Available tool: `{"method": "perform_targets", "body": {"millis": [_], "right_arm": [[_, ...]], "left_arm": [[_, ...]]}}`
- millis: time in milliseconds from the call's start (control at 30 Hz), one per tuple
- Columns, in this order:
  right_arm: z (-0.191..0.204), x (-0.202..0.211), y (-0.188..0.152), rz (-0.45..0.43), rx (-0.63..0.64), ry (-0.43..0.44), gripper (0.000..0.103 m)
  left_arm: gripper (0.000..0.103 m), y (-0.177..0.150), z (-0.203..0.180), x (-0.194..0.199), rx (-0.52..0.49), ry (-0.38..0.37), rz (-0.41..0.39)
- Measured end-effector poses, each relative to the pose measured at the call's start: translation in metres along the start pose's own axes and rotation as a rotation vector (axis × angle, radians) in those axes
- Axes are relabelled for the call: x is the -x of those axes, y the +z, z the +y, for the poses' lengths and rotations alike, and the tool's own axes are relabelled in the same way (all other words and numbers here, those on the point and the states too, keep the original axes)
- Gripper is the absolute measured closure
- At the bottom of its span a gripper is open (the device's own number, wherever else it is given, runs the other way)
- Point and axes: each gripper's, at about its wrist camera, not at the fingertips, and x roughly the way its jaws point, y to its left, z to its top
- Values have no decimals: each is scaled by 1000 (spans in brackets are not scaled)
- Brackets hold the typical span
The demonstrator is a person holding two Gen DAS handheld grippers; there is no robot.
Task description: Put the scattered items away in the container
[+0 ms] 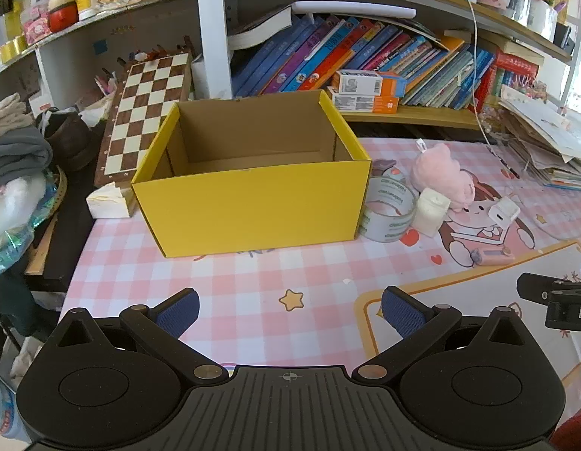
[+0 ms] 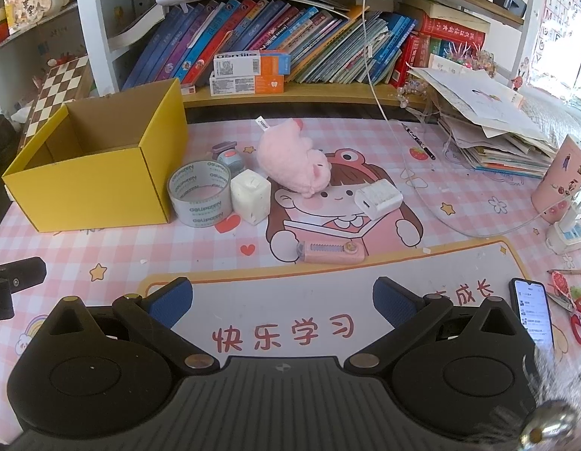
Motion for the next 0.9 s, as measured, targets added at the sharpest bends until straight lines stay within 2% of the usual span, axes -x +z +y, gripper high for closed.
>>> {"method": "perform_targets", "body": {"millis": [467,900], "right_arm": [[1,-3,2,12,6,4,0],[2,-8,4,29,12,17,0]], "left_arm": [[0,2,-2,-4,-11,-13,13],[0,4,-7,-7,-33,-63,8]]}}
